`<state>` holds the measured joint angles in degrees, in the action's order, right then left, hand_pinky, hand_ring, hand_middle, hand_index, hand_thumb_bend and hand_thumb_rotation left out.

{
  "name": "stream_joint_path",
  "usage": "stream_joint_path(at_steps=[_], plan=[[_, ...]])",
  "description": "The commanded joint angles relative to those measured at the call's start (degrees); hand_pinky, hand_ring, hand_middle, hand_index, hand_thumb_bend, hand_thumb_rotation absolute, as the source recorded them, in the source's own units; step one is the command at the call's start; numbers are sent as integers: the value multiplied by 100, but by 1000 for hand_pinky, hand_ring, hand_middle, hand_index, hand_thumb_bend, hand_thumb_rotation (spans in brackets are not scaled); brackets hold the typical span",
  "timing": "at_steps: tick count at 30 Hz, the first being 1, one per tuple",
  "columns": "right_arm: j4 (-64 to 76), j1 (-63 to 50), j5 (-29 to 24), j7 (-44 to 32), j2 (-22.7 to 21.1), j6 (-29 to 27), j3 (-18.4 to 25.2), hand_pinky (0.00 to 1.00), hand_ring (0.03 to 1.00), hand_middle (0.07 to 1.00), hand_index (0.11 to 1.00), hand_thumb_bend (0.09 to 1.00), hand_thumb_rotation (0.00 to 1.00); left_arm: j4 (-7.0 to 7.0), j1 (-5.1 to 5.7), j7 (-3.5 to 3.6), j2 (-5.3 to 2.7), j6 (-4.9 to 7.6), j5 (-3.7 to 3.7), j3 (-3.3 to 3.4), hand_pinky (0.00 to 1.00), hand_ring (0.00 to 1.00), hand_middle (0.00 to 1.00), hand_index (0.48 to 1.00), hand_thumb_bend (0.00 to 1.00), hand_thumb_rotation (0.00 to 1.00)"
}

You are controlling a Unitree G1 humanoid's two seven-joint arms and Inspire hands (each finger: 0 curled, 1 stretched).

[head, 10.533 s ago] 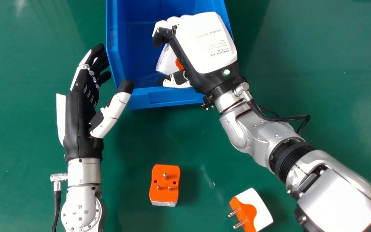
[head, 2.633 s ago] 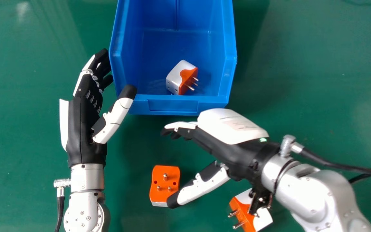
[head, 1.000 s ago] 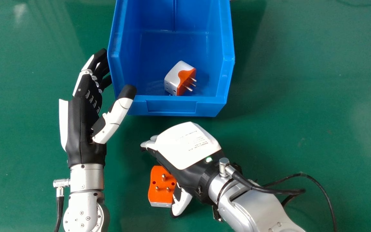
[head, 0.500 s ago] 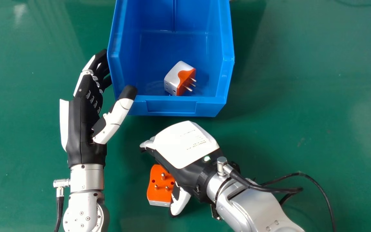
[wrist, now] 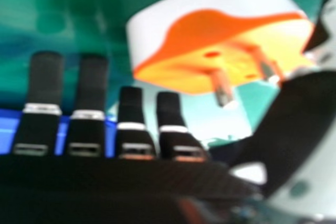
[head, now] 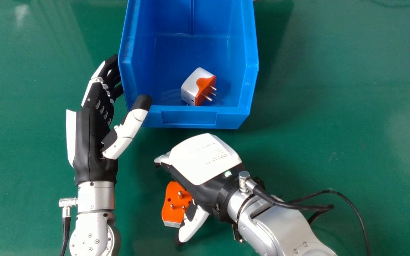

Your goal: Pick all objects and put in blue box

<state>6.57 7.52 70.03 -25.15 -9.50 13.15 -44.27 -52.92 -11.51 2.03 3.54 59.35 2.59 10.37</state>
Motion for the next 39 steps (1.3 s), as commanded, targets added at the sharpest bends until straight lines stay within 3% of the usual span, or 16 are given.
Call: stream_joint_path(at_steps=[1,6,9,13,19,24,25,28,33,34,35,36,37,38,39], plan=[[-32,-118,-104,-187,15,7,-59,518,799,858,836,843,393,93,2,8,-2,97,-11,-28,852,874,852,839,807,492],[-96,-83,-72,-173,12,-22,-78,524,802,859,834,845,391,79,-7,49,-8,116,27,-26,858,877,853,840,811,496],[-133,-43,-58,-183,4,-43,-91,523,798,857,832,841,387,70,-13,1,1,122,-25,-25,856,877,854,841,807,494],[-195,-6,-38,-147,40,-26,-103,521,794,854,832,840,404,75,-29,-17,4,106,-33,-21,854,875,853,839,806,493],[-481,45,-6,118,168,-1,-183,507,787,841,818,799,300,59,-65,9,6,84,-9,-21,858,876,851,840,810,498],[-790,164,53,138,291,9,-319,486,779,835,802,742,286,51,-92,58,-2,78,23,-24,859,877,853,839,811,497],[-842,201,63,128,303,-3,-351,465,768,829,788,721,216,53,-96,71,-6,76,34,-23,861,879,854,838,810,495],[-958,276,62,233,300,-101,-427,447,758,822,776,723,159,43,-107,52,0,90,8,-24,862,879,854,838,811,493],[-1178,347,42,783,244,-340,-495,404,702,761,743,722,104,63,-98,50,13,84,-6,-36,860,878,854,837,812,495],[-1209,359,35,878,232,-374,-506,357,627,703,704,690,83,61,-97,16,23,92,-44,-37,861,878,854,837,812,496],[-1223,366,-12,951,217,-427,-496,357,627,703,704,690,83,47,-104,-9,29,101,-71,-36,861,878,854,837,812,496],[-1230,366,-55,1019,207,-464,-487,295,526,656,660,657,66,40,-108,-13,31,103,-79,-36,862,878,855,837,812,498],[-1224,349,-119,1096,207,-496,-461,295,526,656,660,657,66,40,-109,-5,33,98,-78,-39,862,878,855,837,812,498],[-1220,333,-170,1181,205,-529,-440,239,437,619,624,631,53,42,-109,-1,34,94,-80,-43,861,878,854,837,814,502],[-1223,318,-200,1289,199,-559,-429,239,437,619,624,631,53,50,-108,14,30,91,-68,-48,861,878,854,837,814,502]])
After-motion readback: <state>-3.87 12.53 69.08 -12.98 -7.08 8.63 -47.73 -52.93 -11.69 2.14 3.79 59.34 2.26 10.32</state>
